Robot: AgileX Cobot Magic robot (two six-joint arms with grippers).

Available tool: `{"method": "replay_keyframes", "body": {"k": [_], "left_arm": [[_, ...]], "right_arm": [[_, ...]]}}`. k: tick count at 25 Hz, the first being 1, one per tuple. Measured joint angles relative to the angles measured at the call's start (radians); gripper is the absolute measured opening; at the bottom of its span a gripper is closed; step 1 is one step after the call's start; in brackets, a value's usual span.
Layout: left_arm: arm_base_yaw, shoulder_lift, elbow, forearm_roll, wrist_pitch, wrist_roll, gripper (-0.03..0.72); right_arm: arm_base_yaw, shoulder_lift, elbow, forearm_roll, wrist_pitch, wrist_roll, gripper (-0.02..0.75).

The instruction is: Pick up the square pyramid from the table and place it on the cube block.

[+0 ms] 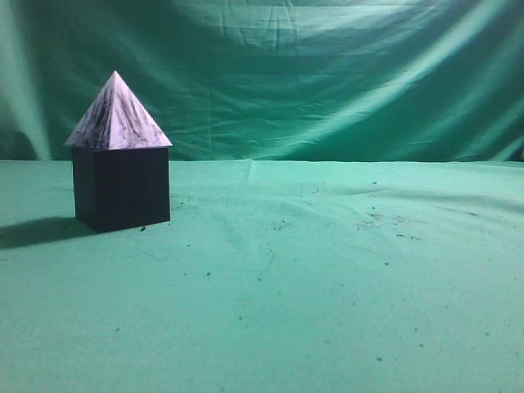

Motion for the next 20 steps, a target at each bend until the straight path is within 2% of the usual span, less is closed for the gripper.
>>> {"method": "replay_keyframes", "body": {"k": [3, 5, 7, 12, 13, 14, 15, 20], "left_arm": [[0.000, 0.000, 0.000, 0.000, 0.000, 0.000, 0.000], [0.000, 0.000, 0.000, 0.000, 0.000, 0.000, 0.000], [0.000, 0.000, 0.000, 0.000, 0.000, 0.000, 0.000], [0.000, 0.000, 0.000, 0.000, 0.000, 0.000, 0.000], [0.000, 0.000, 0.000, 0.000, 0.000, 0.000, 0.000], [0.000, 0.000, 0.000, 0.000, 0.000, 0.000, 0.000], [0.000, 0.000, 0.000, 0.000, 0.000, 0.000, 0.000], [0.000, 0.000, 0.000, 0.000, 0.000, 0.000, 0.000]], "right_arm": [[-0.005, -0.026, 0.022, -0.048, -0.015, 0.000, 0.000], [-0.047, -0.052, 0.082, -0.071, -0.083, 0.000, 0.000], [-0.120, -0.100, 0.178, -0.082, -0.198, 0.000, 0.000], [-0.374, -0.247, 0.510, -0.092, -0.597, -0.002, 0.000], [-0.374, -0.247, 0.510, -0.092, -0.597, -0.002, 0.000], [-0.479, -0.309, 0.633, -0.092, -0.728, -0.002, 0.000], [-0.530, -0.336, 0.694, -0.092, -0.784, -0.002, 0.000], [-0.699, -0.529, 0.910, -0.092, -0.874, 0.000, 0.000]]}}
